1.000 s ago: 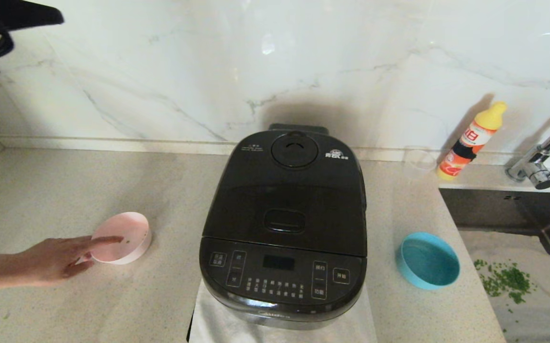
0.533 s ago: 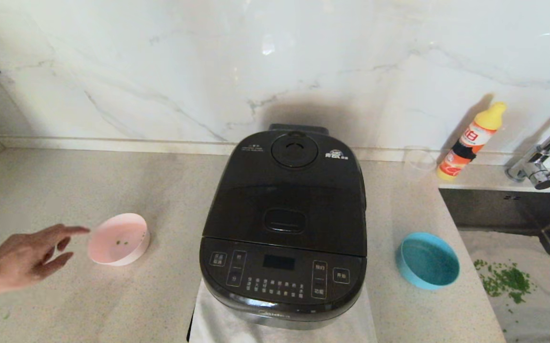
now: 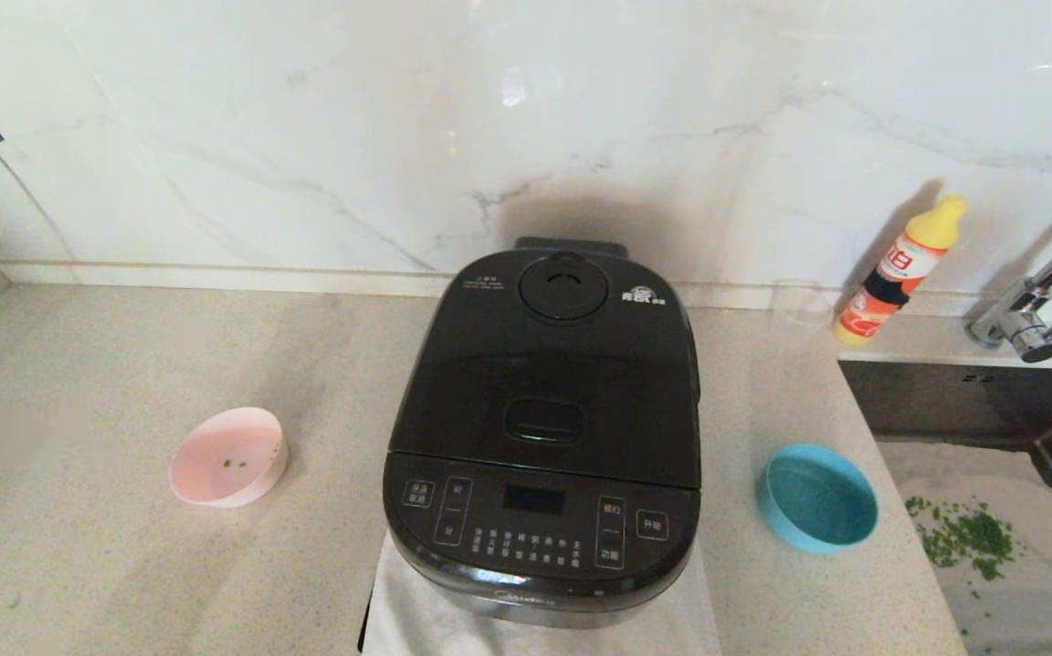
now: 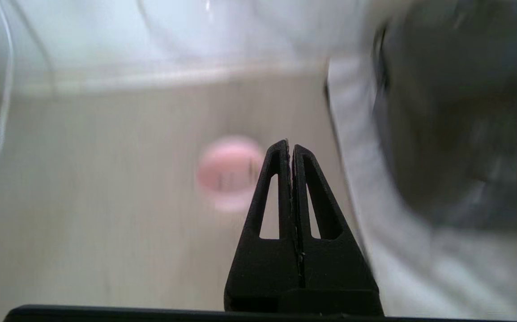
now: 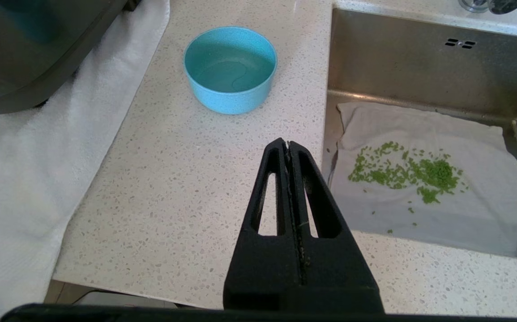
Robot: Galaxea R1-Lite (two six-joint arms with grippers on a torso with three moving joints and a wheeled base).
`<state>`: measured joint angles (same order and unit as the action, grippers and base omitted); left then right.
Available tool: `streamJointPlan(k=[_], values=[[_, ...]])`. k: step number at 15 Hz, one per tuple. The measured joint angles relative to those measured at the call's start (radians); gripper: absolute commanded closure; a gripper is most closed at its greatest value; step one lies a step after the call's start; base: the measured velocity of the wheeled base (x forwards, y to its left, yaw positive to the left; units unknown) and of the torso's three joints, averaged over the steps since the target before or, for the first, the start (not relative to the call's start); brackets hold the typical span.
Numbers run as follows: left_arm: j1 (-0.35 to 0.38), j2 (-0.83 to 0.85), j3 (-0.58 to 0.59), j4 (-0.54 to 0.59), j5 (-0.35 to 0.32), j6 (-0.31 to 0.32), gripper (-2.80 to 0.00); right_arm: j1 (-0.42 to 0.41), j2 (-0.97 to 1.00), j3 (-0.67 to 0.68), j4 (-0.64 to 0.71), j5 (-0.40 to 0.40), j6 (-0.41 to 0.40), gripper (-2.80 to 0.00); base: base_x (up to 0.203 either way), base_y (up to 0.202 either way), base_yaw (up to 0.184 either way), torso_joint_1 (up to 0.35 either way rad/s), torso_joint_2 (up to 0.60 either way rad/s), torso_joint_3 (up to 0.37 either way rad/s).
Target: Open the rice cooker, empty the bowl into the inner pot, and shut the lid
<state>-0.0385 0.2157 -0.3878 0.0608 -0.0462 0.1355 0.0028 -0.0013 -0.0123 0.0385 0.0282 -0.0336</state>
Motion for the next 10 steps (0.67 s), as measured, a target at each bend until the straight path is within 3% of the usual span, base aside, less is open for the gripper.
streamJointPlan(k=[2, 5, 7, 10], values=[[0.014, -0.112, 0.134, 0.035, 0.003, -0.030, 0.00, 0.000, 0.000, 0.000, 0.000, 0.000, 0.001, 0.00, 0.000, 0.000, 0.000, 0.000, 0.00, 0.000], [0.023, -0.188, 0.302, -0.028, 0.006, -0.141, 0.00, 0.000, 0.000, 0.000, 0.000, 0.001, 0.000, 0.00, 0.000, 0.000, 0.000, 0.000, 0.00, 0.000], [0.024, -0.207, 0.365, -0.111, -0.010, -0.118, 0.00, 0.000, 0.000, 0.000, 0.000, 0.001, 0.000, 0.00, 0.000, 0.000, 0.000, 0.000, 0.00, 0.000], [0.025, -0.217, 0.384, -0.123, -0.009, 0.012, 0.00, 0.000, 0.000, 0.000, 0.000, 0.000, 0.001, 0.00, 0.000, 0.000, 0.000, 0.000, 0.00, 0.000]])
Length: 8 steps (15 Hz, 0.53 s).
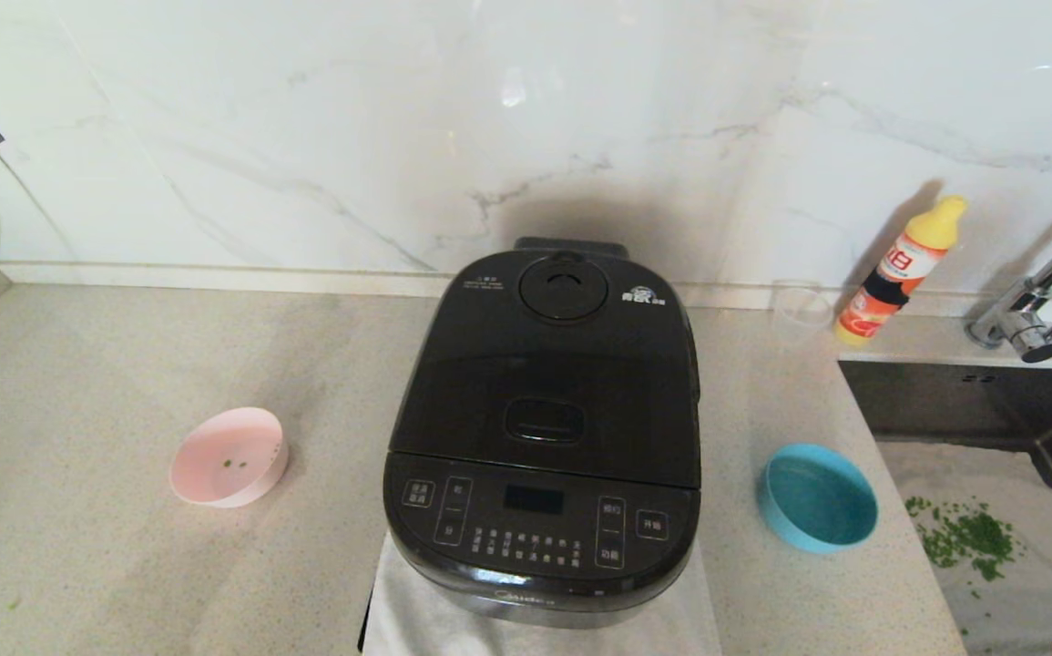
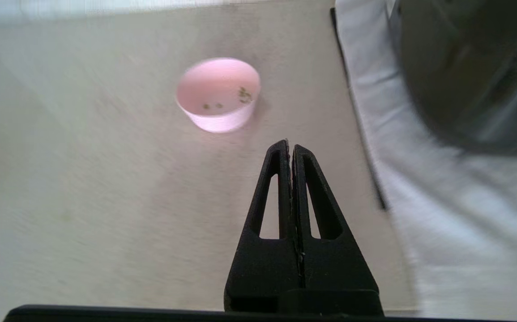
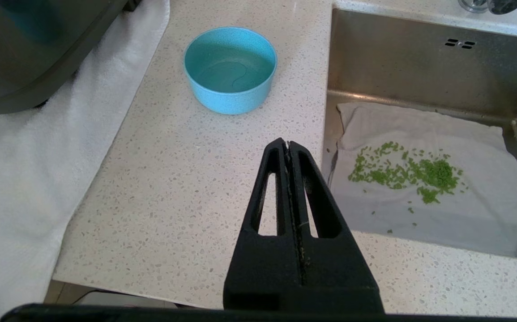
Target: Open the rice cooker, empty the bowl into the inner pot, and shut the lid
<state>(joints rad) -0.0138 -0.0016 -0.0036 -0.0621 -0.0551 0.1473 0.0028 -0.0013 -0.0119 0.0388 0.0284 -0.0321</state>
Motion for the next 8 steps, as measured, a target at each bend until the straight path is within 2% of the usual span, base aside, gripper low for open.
streamJointPlan(k=[1, 2, 4, 8], values=[[0.000, 0.000, 0.001, 0.028, 0.001, 0.008, 0.00, 0.000, 0.000, 0.000, 0.000, 0.000, 0.000, 0.00, 0.000, 0.000, 0.000, 0.000, 0.00, 0.000], [0.000, -0.001, 0.002, 0.064, 0.002, -0.011, 0.00, 0.000, 0.000, 0.000, 0.000, 0.000, 0.001, 0.00, 0.000, 0.000, 0.000, 0.000, 0.00, 0.000], [0.000, -0.001, 0.002, 0.051, 0.017, -0.051, 0.00, 0.000, 0.000, 0.000, 0.000, 0.000, 0.001, 0.00, 0.000, 0.000, 0.000, 0.000, 0.00, 0.000], [0.000, -0.001, 0.003, 0.051, 0.020, -0.055, 0.00, 0.000, 0.000, 0.000, 0.000, 0.000, 0.000, 0.00, 0.000, 0.000, 0.000, 0.000, 0.00, 0.000]])
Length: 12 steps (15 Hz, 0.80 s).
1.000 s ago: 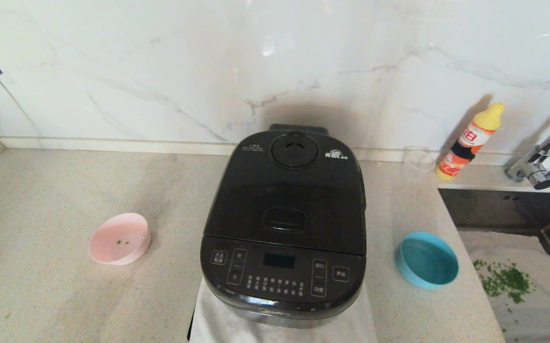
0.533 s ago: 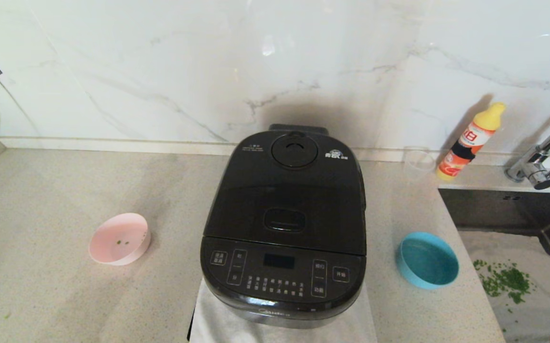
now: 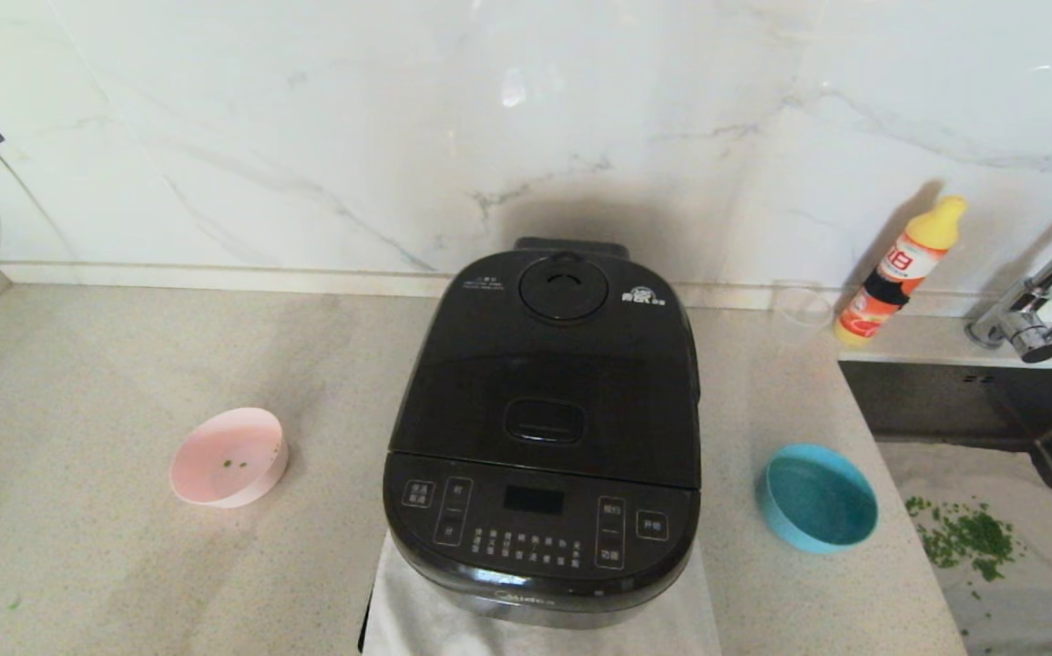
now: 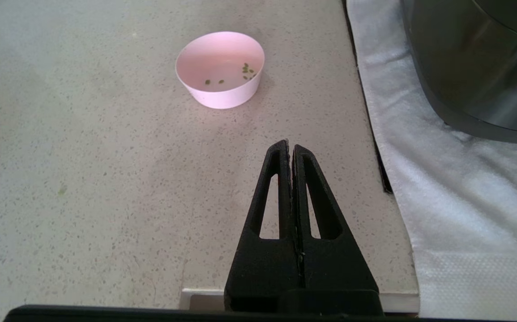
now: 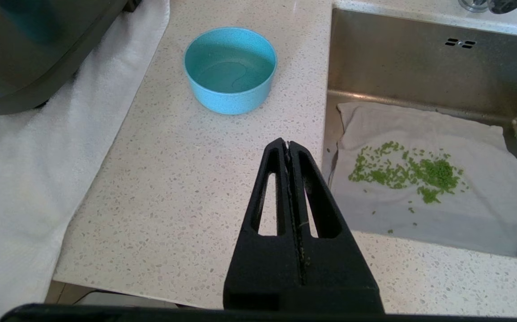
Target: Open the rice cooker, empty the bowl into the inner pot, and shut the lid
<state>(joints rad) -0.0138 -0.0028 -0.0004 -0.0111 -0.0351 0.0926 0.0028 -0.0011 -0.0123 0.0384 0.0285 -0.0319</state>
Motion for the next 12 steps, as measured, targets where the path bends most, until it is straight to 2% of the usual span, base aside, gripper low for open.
streamJointPlan(k=[12], values=[[0.000, 0.000, 0.000, 0.000, 0.002, -0.007, 0.00, 0.000, 0.000, 0.000, 0.000, 0.000, 0.001, 0.00, 0.000, 0.000, 0.000, 0.000, 0.00, 0.000]])
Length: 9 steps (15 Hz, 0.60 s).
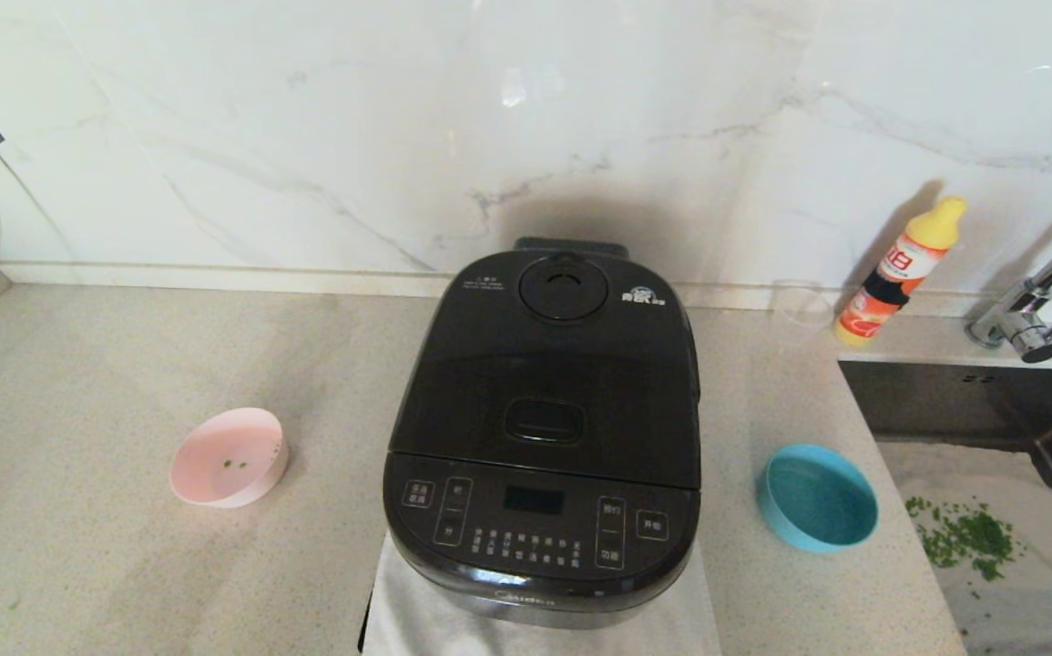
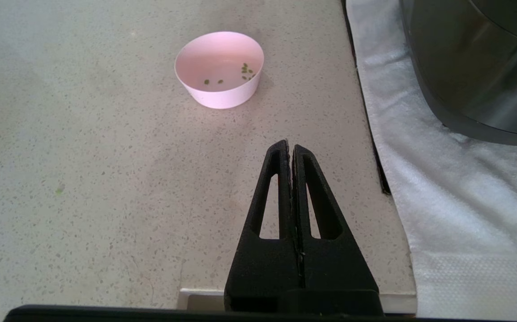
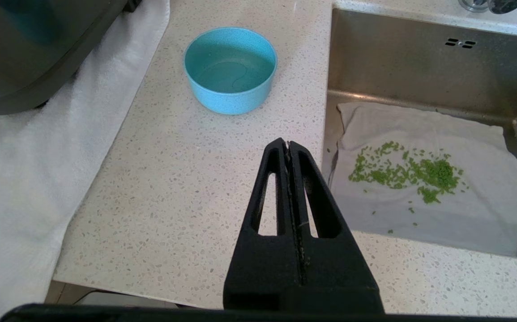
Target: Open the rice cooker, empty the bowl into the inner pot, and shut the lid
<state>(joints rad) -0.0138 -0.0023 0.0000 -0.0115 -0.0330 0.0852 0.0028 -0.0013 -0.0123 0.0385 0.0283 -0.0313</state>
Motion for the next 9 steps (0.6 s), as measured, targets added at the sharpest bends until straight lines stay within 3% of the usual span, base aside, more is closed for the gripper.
streamJointPlan(k=[9], values=[[0.000, 0.000, 0.000, 0.000, 0.000, 0.000, 0.00, 0.000, 0.000, 0.001, -0.001, -0.001, -0.023, 0.00, 0.000, 0.000, 0.000, 0.000, 0.00, 0.000]])
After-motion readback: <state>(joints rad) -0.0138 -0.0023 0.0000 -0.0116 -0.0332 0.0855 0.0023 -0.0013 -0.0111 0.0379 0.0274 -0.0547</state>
